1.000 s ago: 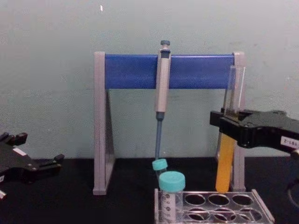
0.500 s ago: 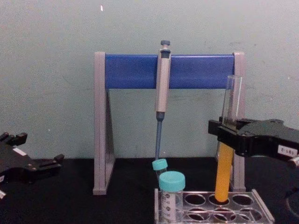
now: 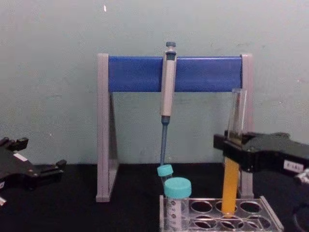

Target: Pick up the test tube from the test tube rack, shake it, then place it back into the test tube rack.

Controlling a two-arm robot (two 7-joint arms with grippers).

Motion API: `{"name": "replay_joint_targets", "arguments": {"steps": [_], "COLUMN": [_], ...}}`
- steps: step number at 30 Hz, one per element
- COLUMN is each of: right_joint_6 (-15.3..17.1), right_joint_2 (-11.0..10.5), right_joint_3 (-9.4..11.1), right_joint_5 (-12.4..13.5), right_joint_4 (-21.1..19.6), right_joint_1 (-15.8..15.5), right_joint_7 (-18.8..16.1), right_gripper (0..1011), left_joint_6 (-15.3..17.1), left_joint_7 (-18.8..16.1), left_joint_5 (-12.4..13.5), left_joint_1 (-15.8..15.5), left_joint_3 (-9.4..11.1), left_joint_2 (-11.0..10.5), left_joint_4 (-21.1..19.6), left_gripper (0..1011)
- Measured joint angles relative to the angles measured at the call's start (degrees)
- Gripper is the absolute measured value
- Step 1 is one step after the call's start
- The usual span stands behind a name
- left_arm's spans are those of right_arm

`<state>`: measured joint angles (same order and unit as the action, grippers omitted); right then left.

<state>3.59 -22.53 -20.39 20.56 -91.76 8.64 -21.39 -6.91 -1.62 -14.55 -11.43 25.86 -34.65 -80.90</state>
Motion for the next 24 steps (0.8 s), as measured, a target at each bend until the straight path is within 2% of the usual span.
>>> {"name": "replay_joint_targets", "arguments": {"steps": [11, 24], "right_joint_6": [-0.37, -0.53], "right_joint_2": [0.43, 0.86], "right_joint_3": [-0.85, -0.86], "right_joint_5": [-0.88, -1.07], "right_joint_4": [2.13, 3.65], "right_joint_1": [0.32, 0.45], "right_joint_7": [-0.51, -0.75], "right_gripper": [232, 233], "left_joint_6": [0.00, 0.00], "left_joint_7": [0.00, 0.00], "left_joint_5": [0.00, 0.00], "left_joint_1": [0.00, 0.00], "left_joint_3": [0.00, 0.00], "left_joint_2": [0.00, 0.00], "left_joint_4": [0.00, 0.00], "left_gripper": [1001, 1001]}}
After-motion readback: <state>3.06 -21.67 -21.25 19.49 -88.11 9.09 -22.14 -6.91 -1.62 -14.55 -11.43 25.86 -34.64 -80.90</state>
